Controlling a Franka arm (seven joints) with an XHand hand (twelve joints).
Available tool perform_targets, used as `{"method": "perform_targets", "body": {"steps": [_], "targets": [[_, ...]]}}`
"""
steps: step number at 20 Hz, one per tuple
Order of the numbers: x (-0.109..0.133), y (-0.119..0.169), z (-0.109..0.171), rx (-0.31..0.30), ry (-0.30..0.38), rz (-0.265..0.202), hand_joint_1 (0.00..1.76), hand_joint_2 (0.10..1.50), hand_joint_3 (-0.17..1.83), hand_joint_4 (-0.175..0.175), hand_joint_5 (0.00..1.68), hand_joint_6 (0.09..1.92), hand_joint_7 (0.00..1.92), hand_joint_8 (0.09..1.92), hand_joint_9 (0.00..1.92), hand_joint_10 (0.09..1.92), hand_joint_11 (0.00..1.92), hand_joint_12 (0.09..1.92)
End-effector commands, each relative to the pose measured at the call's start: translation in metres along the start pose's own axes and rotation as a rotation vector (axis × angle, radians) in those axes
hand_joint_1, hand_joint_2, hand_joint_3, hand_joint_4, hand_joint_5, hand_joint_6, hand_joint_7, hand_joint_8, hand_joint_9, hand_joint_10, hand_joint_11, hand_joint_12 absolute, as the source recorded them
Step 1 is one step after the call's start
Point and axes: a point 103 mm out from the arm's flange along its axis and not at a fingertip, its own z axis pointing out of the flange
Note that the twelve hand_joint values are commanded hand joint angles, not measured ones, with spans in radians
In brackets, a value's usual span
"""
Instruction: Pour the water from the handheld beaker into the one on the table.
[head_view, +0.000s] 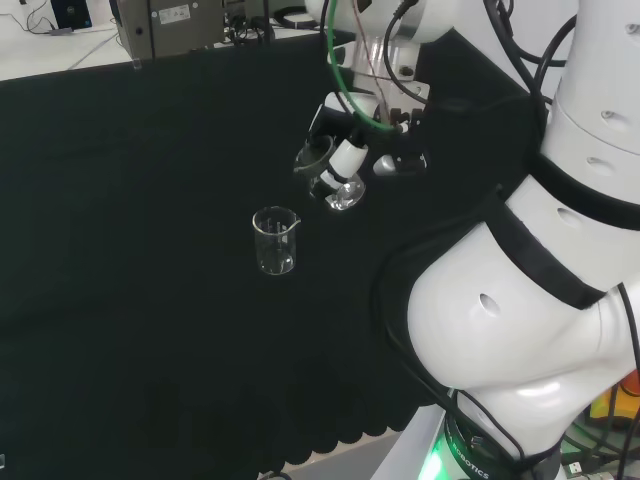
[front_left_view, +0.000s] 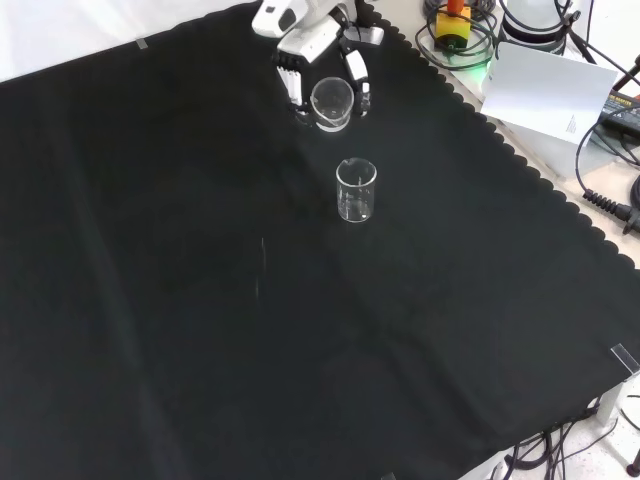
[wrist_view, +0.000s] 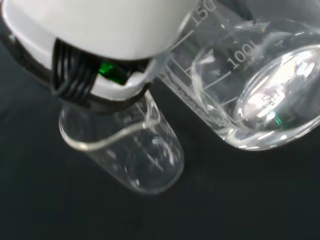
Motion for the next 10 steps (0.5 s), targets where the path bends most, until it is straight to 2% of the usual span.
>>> {"method": "perform_targets", "body": {"steps": [1, 4, 10], "targets": [[0.0242, 0.0005, 0.0111, 0.089, -0.198, -0.006, 1.44, 0.57, 0.66, -0.175, 1.46, 0.27, 1.41, 0.39, 1.66, 0.09, 1.48, 0.59], [0.028, 0.0024, 0.0113, 0.113, -0.262, 0.006, 1.44, 0.56, 0.66, -0.175, 1.47, 0.27, 1.41, 0.39, 1.66, 0.09, 1.48, 0.59], [0.0299, 0.004, 0.0142, 0.154, -0.337, 0.044, 1.44, 0.55, 0.68, -0.175, 1.47, 0.26, 1.43, 0.36, 1.67, 0.09, 1.49, 0.59]]}}
